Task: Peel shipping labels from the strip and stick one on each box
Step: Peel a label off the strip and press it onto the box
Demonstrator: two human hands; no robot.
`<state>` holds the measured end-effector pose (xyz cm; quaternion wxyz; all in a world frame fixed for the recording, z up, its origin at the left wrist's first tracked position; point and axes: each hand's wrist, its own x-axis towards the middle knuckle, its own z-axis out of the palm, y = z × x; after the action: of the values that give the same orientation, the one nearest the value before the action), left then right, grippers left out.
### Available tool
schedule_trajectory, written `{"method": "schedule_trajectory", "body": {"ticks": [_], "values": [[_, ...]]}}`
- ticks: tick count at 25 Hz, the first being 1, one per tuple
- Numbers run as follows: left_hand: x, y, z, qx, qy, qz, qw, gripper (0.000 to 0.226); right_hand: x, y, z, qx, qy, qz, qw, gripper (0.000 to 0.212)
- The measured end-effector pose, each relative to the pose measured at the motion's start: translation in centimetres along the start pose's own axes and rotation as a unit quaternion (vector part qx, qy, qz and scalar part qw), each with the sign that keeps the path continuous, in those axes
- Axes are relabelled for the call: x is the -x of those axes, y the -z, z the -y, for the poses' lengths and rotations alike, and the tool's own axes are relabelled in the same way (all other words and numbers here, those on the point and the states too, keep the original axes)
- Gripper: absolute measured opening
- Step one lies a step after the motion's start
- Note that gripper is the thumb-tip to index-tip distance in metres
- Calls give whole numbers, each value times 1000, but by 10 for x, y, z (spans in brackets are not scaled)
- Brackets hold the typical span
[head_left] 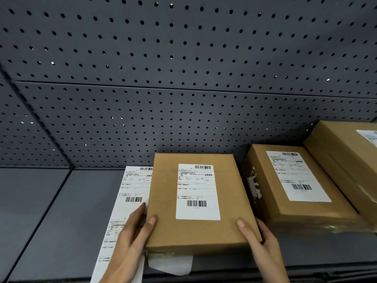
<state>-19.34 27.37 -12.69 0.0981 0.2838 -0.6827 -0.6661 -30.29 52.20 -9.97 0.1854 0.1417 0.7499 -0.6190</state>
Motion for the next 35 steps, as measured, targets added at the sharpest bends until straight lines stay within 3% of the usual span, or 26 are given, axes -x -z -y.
{"method": "schedule_trajectory", "body": {"ticks": [2,4,8,13,16,19,23,30,32,35], "values": [[5,-10,-6,34,5,9,999,54,2,-5,-1,-30,-14,12,999,66],[7,-18,-9,96,23,-2,995,56,7,-10,-2,-56,-8,18,998,83],[14,-17,-20,197,28,-63,978,51,21,-9,7,-89,11,32,995,95],[18,-8,-40,185,4,-30,982,109,45,0,38,-129,58,46,989,69],[20,-12,-61,184,-18,5,983,101,55,13,56,-147,94,23,984,76],[27,-24,-82,182,-38,33,982,99,59,31,72,-150,126,-4,981,51],[37,-61,-107,176,-57,49,982,101,52,66,89,-130,136,-9,982,47],[38,-140,-120,169,-53,10,984,128,12,136,88,-144,144,-6,979,71],[40,-160,-119,170,-52,9,984,126,4,155,86,-147,146,0,978,65],[44,-179,-112,181,-55,9,982,107,-3,172,83,-143,151,9,978,45]]}}
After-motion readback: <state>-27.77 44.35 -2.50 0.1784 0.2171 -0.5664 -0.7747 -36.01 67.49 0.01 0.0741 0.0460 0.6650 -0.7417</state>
